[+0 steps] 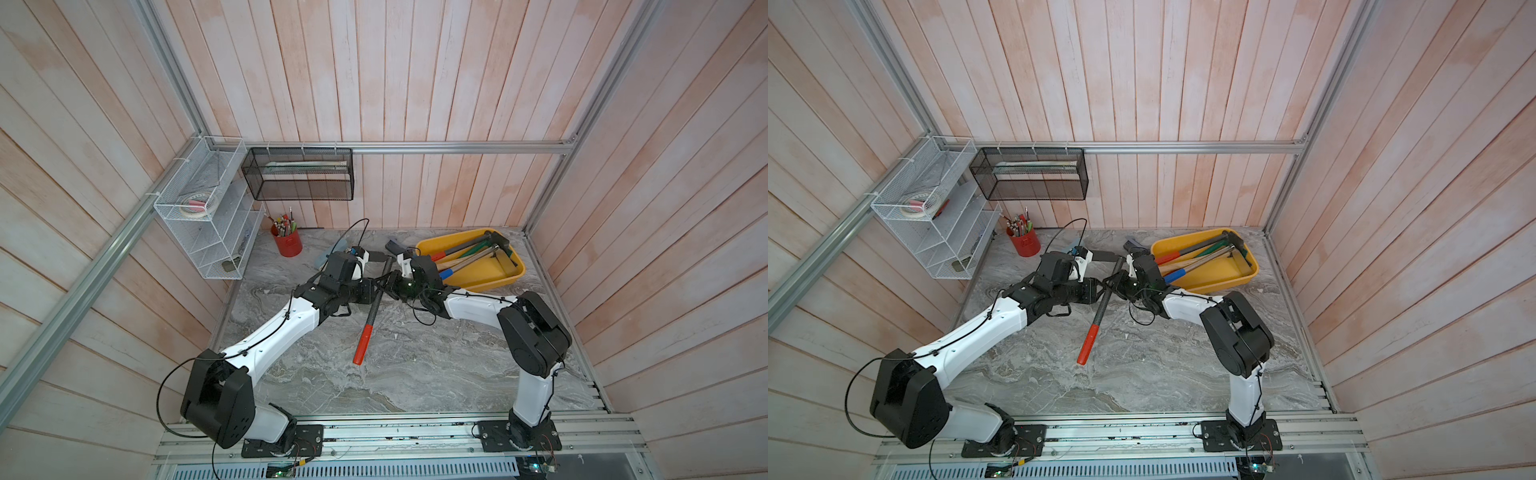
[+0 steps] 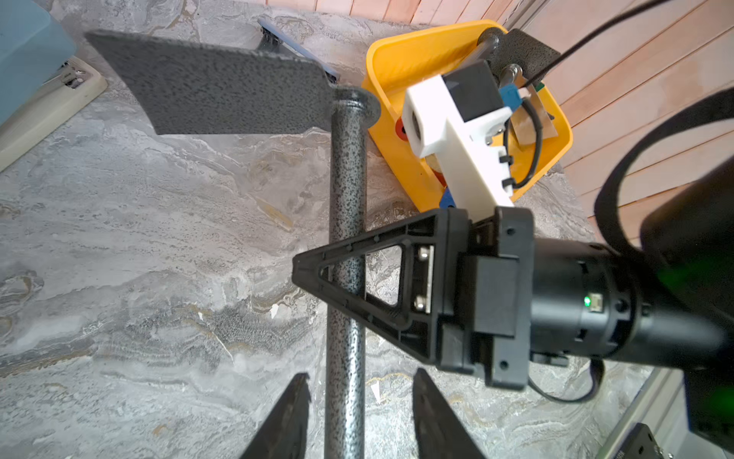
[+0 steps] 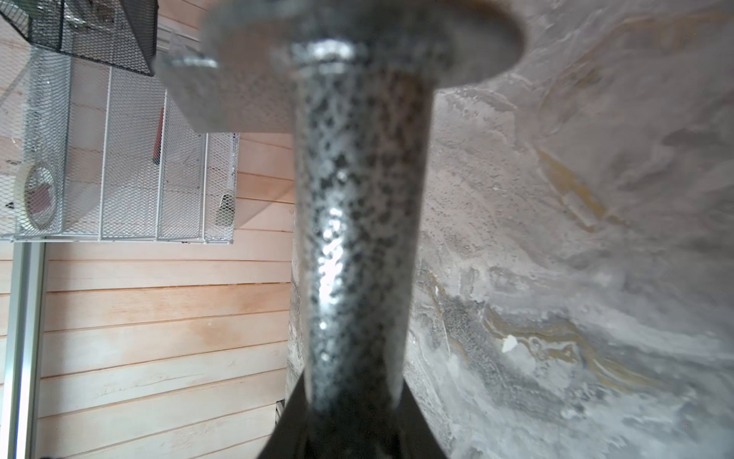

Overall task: Put the small hoe into the storage box
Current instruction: Pick up the hoe from the center of the board, then place the hoe in the storage box.

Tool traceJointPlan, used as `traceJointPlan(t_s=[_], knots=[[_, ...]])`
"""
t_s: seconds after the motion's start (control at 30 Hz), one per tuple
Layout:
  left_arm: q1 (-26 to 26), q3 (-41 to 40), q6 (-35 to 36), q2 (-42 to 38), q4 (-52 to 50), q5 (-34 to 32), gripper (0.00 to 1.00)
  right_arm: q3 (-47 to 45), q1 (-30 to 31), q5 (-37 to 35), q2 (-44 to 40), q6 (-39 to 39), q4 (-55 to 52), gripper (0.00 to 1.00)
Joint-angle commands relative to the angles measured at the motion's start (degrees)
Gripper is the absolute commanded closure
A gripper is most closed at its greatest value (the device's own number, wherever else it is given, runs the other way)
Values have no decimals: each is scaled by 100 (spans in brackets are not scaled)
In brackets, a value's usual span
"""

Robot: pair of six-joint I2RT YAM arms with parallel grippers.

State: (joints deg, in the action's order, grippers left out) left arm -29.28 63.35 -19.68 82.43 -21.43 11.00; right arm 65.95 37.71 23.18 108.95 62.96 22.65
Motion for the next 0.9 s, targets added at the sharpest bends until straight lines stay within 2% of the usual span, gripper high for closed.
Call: traceJointPlan(t_s=[0.0,0.37,0.67,0.87], knots=[[-7,-9,19,18,107,-129,55,7,-93,18,-419,-44,345,93],[153,-195,94,-201,7,-266,53,-494,-759,144,-1057,85,403,93],[229,-390,49,-236,43,-214,50,-913,-1526,397,-1585,240,485,93],[244,-439,47,-217,44,-215,50,-1179,-2100,559,-1784,604,760,93]])
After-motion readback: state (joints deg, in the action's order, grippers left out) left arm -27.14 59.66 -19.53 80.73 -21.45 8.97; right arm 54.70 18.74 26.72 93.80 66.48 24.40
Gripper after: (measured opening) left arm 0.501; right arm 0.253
